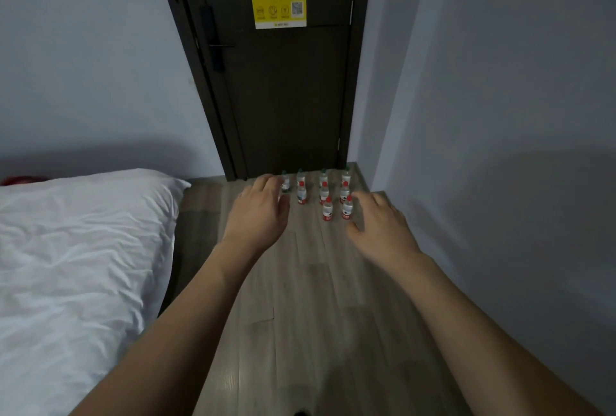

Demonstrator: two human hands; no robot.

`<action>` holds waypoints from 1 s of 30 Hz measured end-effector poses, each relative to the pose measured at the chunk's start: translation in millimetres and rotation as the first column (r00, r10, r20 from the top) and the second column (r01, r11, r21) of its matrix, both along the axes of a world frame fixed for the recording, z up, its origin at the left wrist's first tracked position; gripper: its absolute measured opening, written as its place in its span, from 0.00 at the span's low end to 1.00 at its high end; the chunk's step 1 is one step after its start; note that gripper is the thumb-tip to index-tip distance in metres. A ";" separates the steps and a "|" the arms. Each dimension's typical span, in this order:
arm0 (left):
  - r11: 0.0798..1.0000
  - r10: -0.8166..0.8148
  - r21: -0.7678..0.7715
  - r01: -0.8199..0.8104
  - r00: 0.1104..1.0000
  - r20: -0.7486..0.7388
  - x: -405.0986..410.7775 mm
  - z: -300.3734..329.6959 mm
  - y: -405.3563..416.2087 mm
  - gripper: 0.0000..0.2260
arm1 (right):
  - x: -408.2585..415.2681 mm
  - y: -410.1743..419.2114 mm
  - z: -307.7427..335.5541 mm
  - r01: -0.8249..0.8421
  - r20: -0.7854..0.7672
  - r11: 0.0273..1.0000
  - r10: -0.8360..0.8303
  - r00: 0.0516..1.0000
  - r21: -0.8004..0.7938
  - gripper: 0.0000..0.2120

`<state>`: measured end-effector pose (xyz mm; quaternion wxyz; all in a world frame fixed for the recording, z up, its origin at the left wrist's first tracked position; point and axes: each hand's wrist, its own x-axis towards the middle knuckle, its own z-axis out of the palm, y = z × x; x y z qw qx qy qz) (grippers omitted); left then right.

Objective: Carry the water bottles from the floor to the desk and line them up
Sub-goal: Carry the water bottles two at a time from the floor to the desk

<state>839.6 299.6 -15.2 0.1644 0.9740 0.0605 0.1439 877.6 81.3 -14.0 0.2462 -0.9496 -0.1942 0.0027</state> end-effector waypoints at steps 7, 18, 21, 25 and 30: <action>0.999 -0.031 -0.030 0.030 0.998 -0.047 95.7 -14.1 33.0 0.18 | 94.5 30.4 -14.8 0.030 -0.056 0.999 -0.032 0.998 -0.029 0.24; 1.000 -0.026 0.010 0.027 0.992 -0.120 302.7 -30.8 69.4 0.18 | 307.7 60.0 -48.4 0.054 -0.069 0.999 -0.053 0.996 0.001 0.24; 0.999 -0.030 0.030 0.034 0.994 -0.105 362.5 -18.9 73.4 0.18 | 367.4 64.6 -45.8 0.058 -0.060 0.998 -0.058 0.997 0.007 0.25; 0.998 -0.060 0.017 0.063 0.987 -0.146 421.3 -20.7 69.9 0.18 | 422.0 65.0 -44.5 0.092 -0.112 0.996 -0.091 0.990 0.008 0.27; 0.994 -0.108 -0.018 0.106 0.975 -0.196 489.2 -31.6 63.3 0.18 | 478.5 52.3 -48.1 0.144 -0.168 0.989 -0.140 0.976 0.014 0.23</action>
